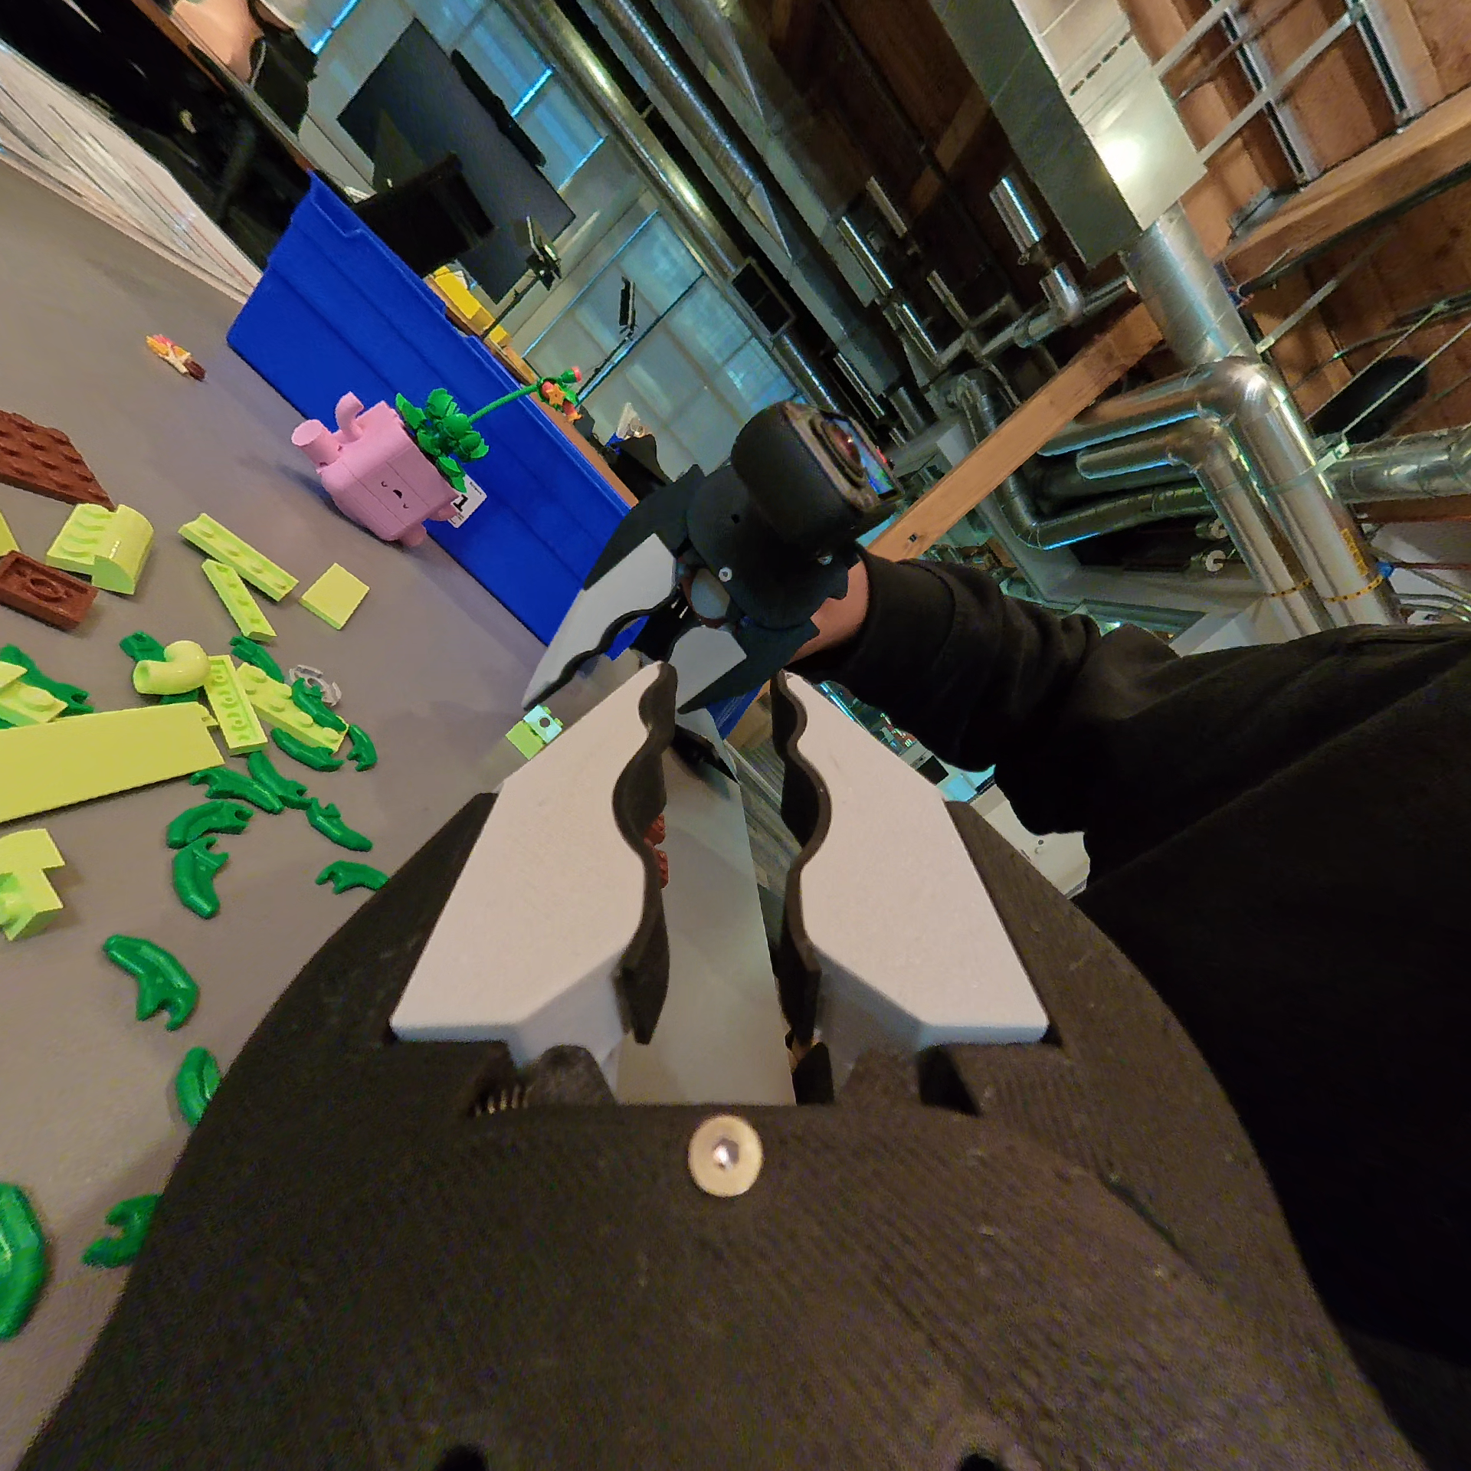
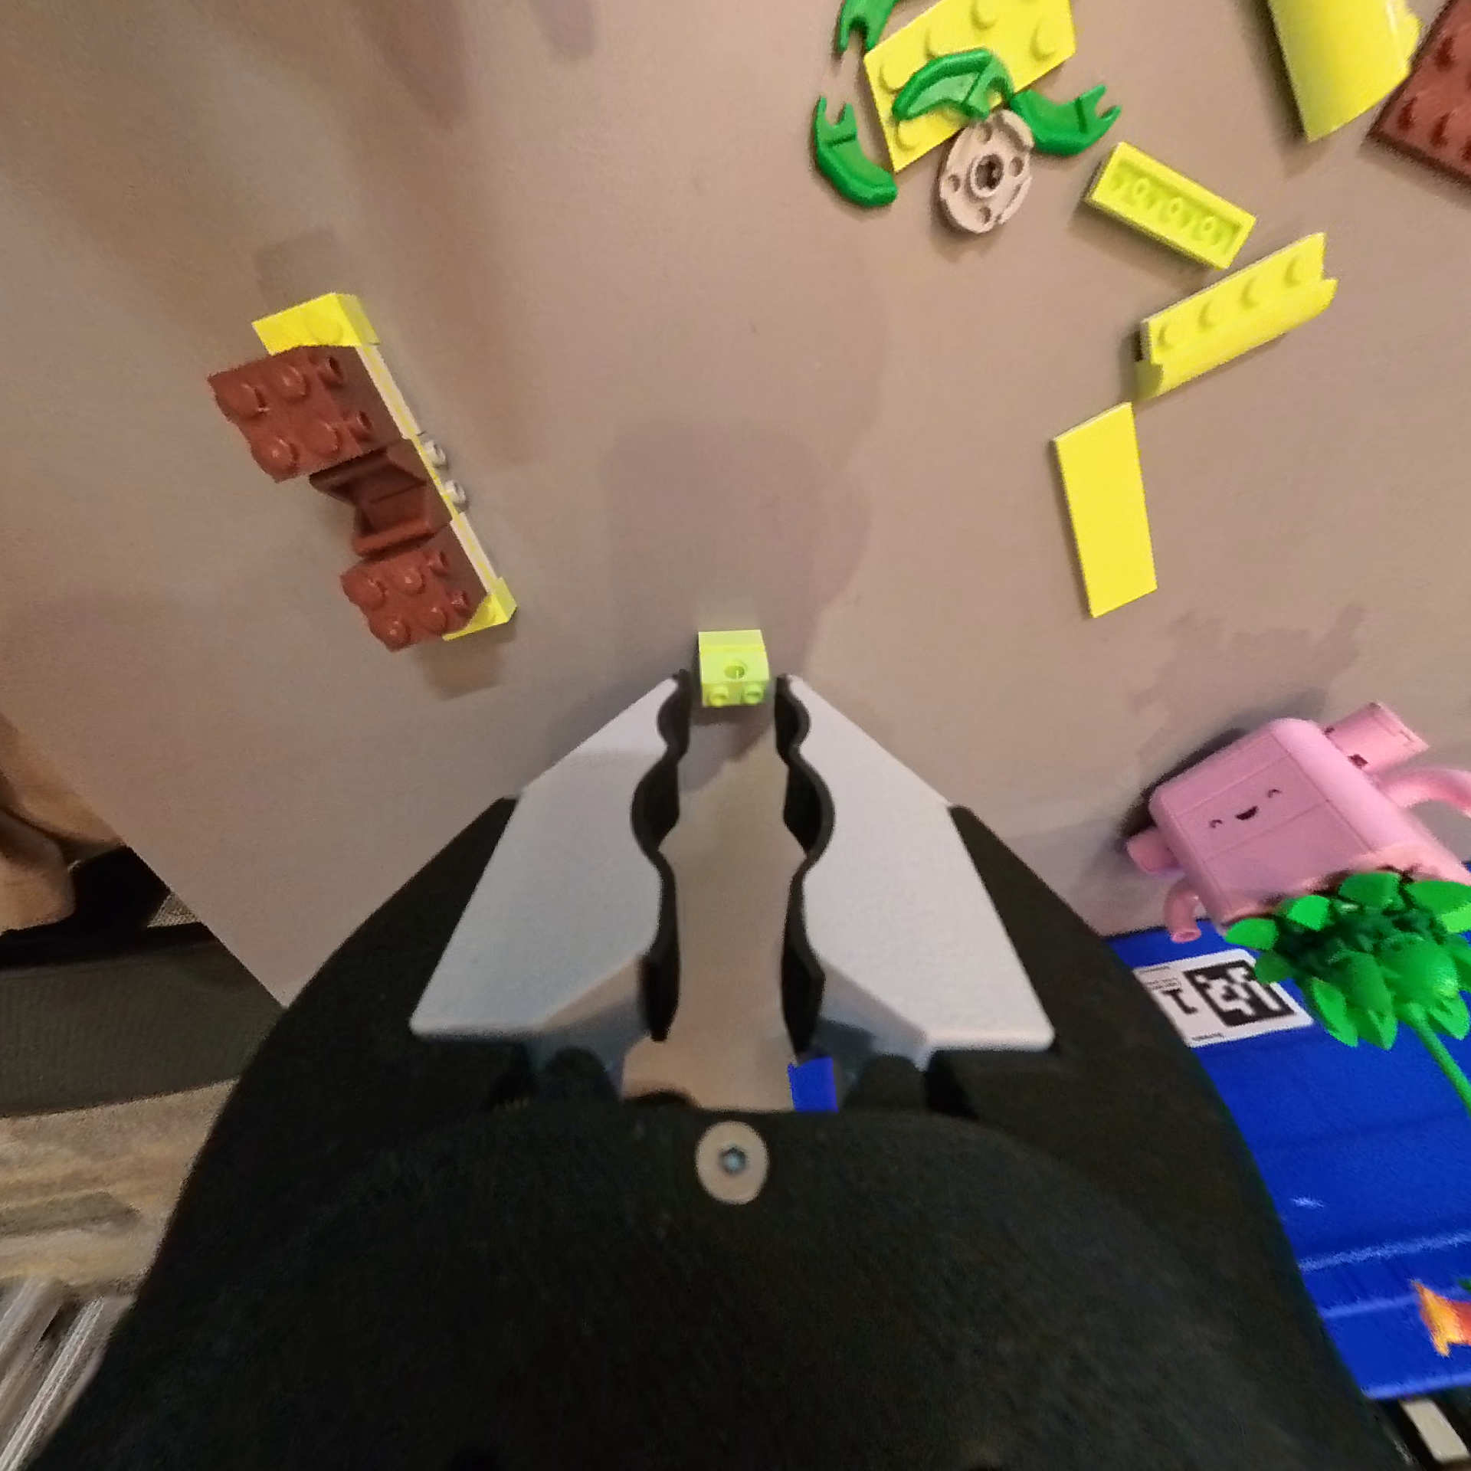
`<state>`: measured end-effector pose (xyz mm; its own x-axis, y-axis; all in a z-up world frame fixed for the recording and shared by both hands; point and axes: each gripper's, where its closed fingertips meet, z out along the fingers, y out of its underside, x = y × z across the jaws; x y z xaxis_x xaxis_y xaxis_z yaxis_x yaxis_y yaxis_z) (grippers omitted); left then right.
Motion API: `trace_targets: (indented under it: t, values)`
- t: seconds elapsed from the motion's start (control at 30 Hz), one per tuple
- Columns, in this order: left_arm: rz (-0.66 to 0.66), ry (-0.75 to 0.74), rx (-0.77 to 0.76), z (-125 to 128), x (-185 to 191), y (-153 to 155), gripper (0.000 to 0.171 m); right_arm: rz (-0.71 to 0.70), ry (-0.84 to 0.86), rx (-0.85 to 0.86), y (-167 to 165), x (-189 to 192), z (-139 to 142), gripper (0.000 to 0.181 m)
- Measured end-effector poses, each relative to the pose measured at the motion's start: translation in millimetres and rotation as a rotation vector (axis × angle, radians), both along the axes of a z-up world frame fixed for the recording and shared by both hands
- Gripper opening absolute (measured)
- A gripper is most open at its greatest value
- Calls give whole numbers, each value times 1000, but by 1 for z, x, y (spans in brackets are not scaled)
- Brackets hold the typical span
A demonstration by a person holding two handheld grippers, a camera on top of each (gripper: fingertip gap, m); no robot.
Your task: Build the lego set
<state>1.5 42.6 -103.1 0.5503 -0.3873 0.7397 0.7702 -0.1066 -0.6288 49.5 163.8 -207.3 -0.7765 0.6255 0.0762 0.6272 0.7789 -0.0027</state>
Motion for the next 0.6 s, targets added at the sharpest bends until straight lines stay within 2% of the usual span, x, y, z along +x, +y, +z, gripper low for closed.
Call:
trace_targets:
  t: [0.23, 0.47, 0.6]
  values:
    - [-6, -13, 3, 0, 0, 0, 21, -6, 9, -78, -6, 1, 2, 34]
    - [-8, -25, 5, 0, -1, 0, 20, 60, 86, -187, -6, -3, 9, 19]
    - [-9, -27, 2, -1, -1, 1, 20, 89, 99, -181, -6, -4, 7, 14]
